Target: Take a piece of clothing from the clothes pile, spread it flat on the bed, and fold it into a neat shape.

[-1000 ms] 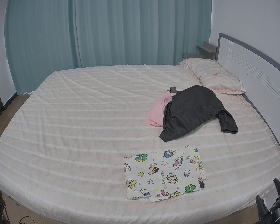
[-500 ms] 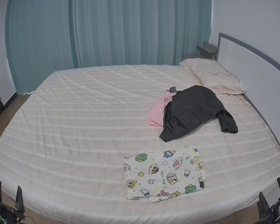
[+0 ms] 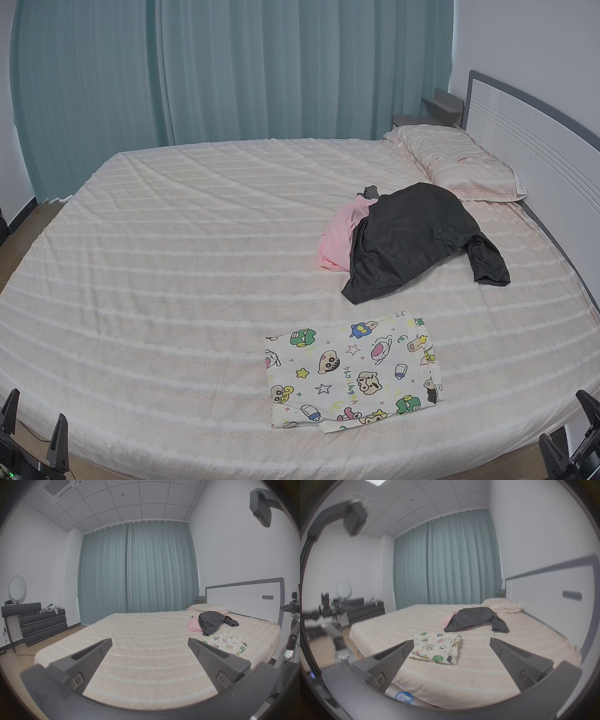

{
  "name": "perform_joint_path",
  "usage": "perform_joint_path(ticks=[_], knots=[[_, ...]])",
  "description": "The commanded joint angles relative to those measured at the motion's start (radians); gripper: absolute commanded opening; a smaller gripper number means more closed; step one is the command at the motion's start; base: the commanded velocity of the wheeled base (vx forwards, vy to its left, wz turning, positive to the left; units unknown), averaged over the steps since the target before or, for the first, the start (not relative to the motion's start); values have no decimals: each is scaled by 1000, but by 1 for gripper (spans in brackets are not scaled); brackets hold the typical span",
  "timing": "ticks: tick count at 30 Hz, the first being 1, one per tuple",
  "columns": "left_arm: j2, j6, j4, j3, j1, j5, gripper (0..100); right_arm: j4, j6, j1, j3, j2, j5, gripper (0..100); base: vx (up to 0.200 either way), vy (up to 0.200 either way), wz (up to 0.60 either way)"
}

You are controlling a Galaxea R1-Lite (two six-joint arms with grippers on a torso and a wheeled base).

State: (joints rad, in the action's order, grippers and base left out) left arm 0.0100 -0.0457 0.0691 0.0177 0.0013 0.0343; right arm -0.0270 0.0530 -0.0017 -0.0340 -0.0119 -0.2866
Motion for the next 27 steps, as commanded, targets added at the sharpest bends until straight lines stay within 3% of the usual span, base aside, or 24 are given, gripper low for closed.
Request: perform_joint_path(ticks=[1,2,3,5,7,10,14,17,18,19,21,23,25,27], knots=[[-10,18,-8,-18,0,-24,100,-13,-163,2,-7,7,-5,100,0,0,0],[-10,30,-8,-18,0,-22,100,-5,-205,0,-7,6,21,100,0,0,0],[-10,32,-8,-18,2,-14,100,2,-196,0,-4,9,103,100,0,0,0],[-10,10,-6,-18,2,-1,100,12,-88,0,0,9,280,100,0,0,0],[-10,-17,-6,-18,2,35,100,29,-2,0,5,9,379,100,0,0,0],[-10,-28,-6,-18,2,67,100,30,18,0,6,9,360,100,0,0,0],[-10,-16,-5,-18,2,82,100,-19,-27,0,-7,9,214,100,0,0,0],[-10,-25,-2,-18,2,159,100,-14,-33,0,-7,10,253,100,0,0,0],[-10,-46,0,-18,2,271,100,6,-8,2,3,10,300,100,0,0,0],[-10,-86,3,-18,2,331,100,45,45,0,17,9,319,100,0,0,0],[-10,-120,3,-18,2,311,100,76,87,0,29,1,311,100,0,0,0],[-10,-112,3,-18,0,242,100,72,76,3,26,-13,302,100,0,0,0],[-10,-48,-8,-18,0,138,100,62,50,0,25,6,271,100,0,0,0],[-10,-29,-9,-18,0,121,100,67,36,0,28,9,267,100,0,0,0]])
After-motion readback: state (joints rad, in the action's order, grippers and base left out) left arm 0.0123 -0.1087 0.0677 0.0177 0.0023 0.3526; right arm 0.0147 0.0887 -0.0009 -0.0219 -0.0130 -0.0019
